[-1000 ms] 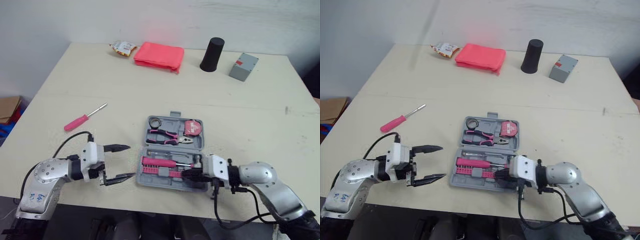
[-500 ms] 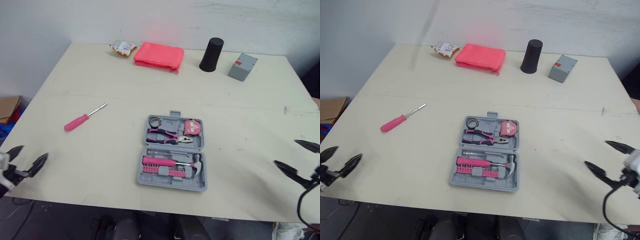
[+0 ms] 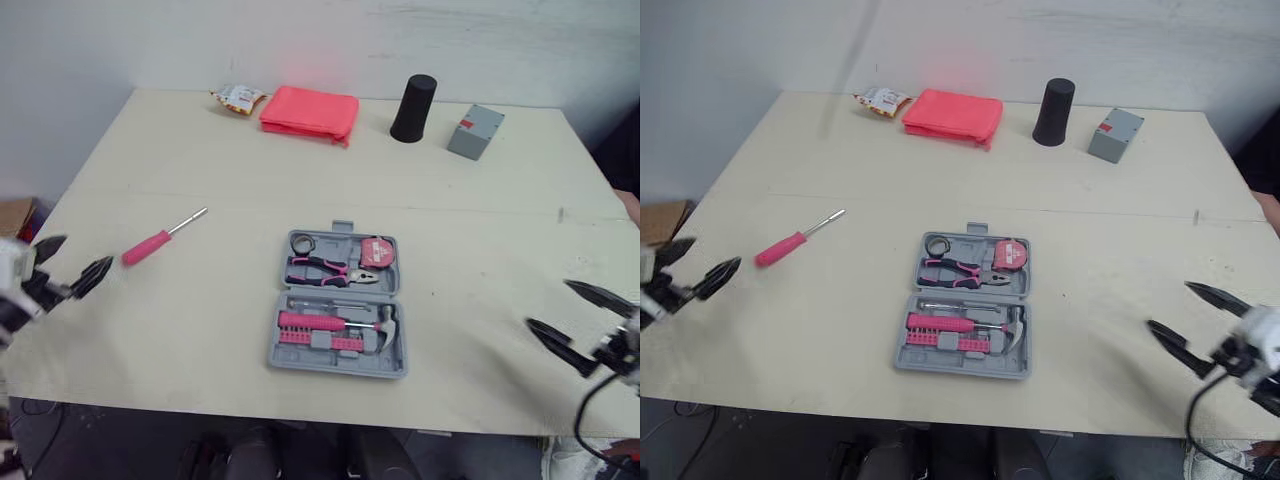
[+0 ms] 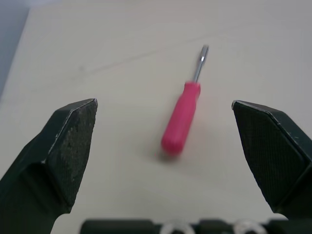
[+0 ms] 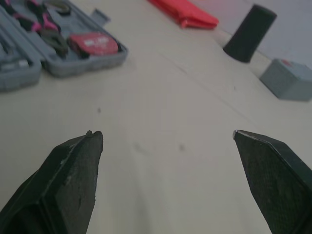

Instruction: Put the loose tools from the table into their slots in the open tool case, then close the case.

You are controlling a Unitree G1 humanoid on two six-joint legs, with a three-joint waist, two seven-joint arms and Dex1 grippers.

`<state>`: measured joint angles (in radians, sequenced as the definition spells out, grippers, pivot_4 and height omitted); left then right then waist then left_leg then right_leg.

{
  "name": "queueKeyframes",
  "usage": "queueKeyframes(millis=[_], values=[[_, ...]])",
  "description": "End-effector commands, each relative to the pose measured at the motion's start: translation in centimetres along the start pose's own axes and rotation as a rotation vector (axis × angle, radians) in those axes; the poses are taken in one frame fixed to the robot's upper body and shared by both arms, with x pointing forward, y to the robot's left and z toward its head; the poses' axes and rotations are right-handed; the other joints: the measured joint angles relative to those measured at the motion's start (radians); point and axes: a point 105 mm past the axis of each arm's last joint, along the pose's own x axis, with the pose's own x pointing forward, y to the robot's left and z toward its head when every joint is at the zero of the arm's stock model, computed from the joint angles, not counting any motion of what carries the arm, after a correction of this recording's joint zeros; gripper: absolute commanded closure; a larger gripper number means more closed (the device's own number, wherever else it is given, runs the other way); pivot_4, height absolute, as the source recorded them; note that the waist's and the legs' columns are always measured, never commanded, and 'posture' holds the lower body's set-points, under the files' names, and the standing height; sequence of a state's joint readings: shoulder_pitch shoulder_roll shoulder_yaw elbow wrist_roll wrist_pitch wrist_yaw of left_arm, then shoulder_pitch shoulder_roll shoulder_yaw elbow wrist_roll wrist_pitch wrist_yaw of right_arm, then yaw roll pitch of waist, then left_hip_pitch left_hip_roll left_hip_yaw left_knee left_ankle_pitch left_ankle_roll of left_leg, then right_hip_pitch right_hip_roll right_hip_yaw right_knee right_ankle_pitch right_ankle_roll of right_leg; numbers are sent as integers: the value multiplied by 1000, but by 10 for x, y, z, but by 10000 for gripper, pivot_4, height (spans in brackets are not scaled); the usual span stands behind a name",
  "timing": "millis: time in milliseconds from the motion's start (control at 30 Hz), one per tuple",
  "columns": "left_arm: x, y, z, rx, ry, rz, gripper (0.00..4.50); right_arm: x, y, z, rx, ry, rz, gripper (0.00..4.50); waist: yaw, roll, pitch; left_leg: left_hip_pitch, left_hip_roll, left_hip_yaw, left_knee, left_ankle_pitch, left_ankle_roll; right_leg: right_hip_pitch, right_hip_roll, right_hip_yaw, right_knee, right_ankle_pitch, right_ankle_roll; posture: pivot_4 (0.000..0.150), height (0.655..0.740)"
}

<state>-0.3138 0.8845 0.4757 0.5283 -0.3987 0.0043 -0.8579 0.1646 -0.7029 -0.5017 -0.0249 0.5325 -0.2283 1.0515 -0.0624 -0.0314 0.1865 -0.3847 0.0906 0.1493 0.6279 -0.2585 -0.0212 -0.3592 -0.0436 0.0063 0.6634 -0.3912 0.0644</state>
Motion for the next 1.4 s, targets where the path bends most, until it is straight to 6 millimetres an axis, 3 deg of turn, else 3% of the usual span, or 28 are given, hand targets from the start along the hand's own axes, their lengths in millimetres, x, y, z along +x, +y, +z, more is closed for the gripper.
queueKeyframes(millis=[33,133,300,467,633,733,933,967,1033,1100,1233,1333,1400], values=[[21,-2,7,-28,49,-63,0,27,9,40,-11,-168,23,448,6,0,0,-1,0,0,0,1,-2,-1,0,0,0,0,0,1500,7400],[47,-8,-1,-68,144,-113,0,48,24,59,6,-254,83,448,10,0,0,-3,0,1,1,3,-5,-2,1,0,-1,0,1,1500,7400],[72,-10,-20,-30,281,-104,0,67,47,75,1,-321,189,448,17,0,0,-4,0,2,3,3,-5,-4,2,1,-1,-1,2,1500,7400],[80,-12,-38,-7,373,-94,0,73,53,82,-5,-338,220,448,16,-1,0,-6,0,7,4,3,-5,-8,3,3,1,-1,2,1500,7400],[72,-13,-55,-40,500,-107,0,67,55,82,-21,-314,217,448,21,-1,0,-6,0,10,5,3,-5,-12,3,3,7,-1,3,1500,7400],[70,-13,-56,-63,518,-113,8918,65,55,82,-25,-310,204,0,13,-1,0,-4,0,14,6,3,-5,-13,3,3,12,-2,3,1500,7400],[68,-19,-61,-50,525,-156,37062,60,59,78,-28,-288,206,0,6,-1,0,-3,1,14,8,5,-6,-14,4,4,17,-2,3,1500,7400],[68,-17,-58,-42,510,-152,39725,59,59,78,-28,-288,205,0,5,-1,0,-3,1,14,7,5,-6,-14,4,4,17,-2,3,1500,7400],[73,-18,-43,-14,422,-182,39601,58,59,77,-30,-282,214,0,6,-1,0,-3,2,14,8,5,-6,-15,4,6,17,-2,3,1500,7400],[85,-43,-1,40,175,-394,39601,55,65,75,-73,-259,297,0,6,-1,0,-3,2,15,8,5,-6,-15,4,6,17,-2,3,1500,7400],[80,-92,48,181,-54,-679,39601,48,68,69,-114,-228,393,0,14,-4,1,-5,2,15,9,5,-6,-16,4,4,16,-2,3,1500,7400],[61,-144,74,223,-129,-905,39601,44,76,64,-67,-198,489,0,15,-4,1,-6,2,14,10,4,-5,-14,3,10,15,-2,3,1500,7400],[40,-184,72,265,-69,-1081,39601,40,82,59,-36,-176,545,0,14,-4,1,-6,2,14,10,4,-5,-14,3,14,15,-2,3,1500,7400]])
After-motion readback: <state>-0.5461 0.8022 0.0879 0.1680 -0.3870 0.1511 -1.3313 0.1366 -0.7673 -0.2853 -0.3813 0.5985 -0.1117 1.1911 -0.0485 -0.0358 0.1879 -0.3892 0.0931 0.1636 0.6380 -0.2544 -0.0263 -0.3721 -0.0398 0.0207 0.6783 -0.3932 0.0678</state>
